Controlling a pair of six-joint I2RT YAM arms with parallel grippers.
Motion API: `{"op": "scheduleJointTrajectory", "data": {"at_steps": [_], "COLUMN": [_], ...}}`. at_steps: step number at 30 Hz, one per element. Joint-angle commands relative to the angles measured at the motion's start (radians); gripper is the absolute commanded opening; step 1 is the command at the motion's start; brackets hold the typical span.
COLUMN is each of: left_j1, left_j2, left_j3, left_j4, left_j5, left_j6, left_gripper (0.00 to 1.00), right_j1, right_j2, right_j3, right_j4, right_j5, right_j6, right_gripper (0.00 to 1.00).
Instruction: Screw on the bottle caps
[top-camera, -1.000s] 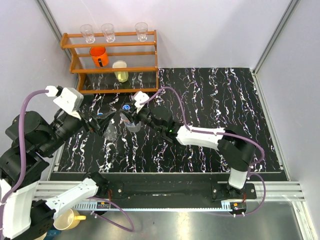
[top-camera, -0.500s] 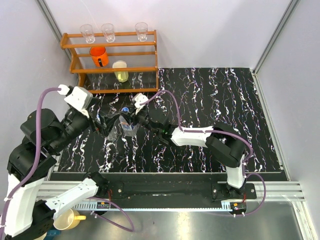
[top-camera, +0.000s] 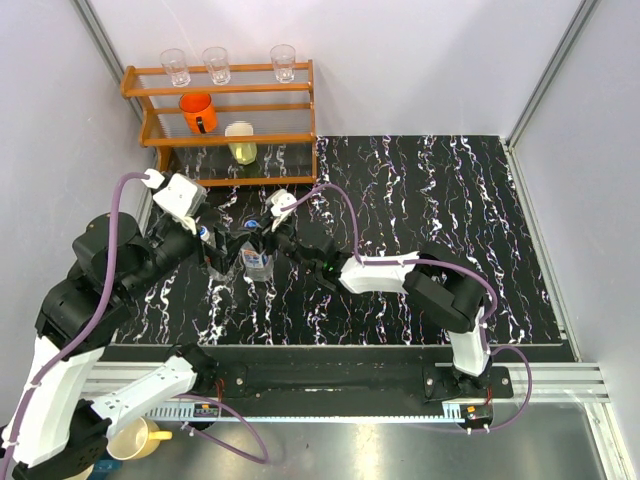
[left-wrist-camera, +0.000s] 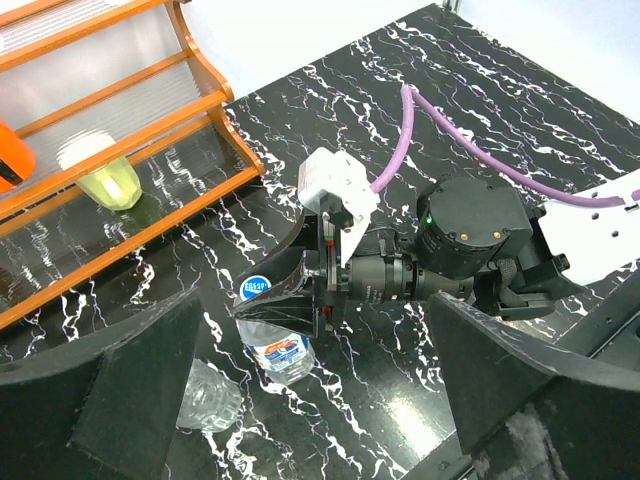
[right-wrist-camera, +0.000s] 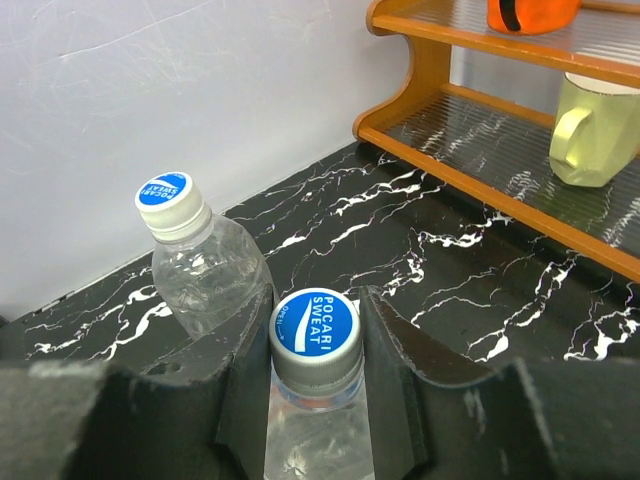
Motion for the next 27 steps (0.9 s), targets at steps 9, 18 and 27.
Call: {"op": "scheduleJointTrajectory", "data": {"at_steps": [9,18,27], "left_j1": [0.000,0.000,0.000], "left_j2": [-0.011,-0.011,-0.020], "left_j3": [-0.032,-0.041,-0.045], "left_j4": [0.073,0.084,0.095], "left_j5": [0.003,0.028,0.026], "left_j6": [-0.004,-0.012,-0.013], "left_gripper": [0.99,0.99,0.99], "right_j1": [-0.011,-0.011,-0.011], "right_j2": [0.024,0.029,0.024], "right_j3": [-0.016,-0.010,0.013], "right_j4": [0.029,-0.018,-0.082], "right_j5": [0.036,0.020,-0.021], "right_j6": [0.062,0.055,0.025], "right_gripper": [0.06,0.21,0.65]}}
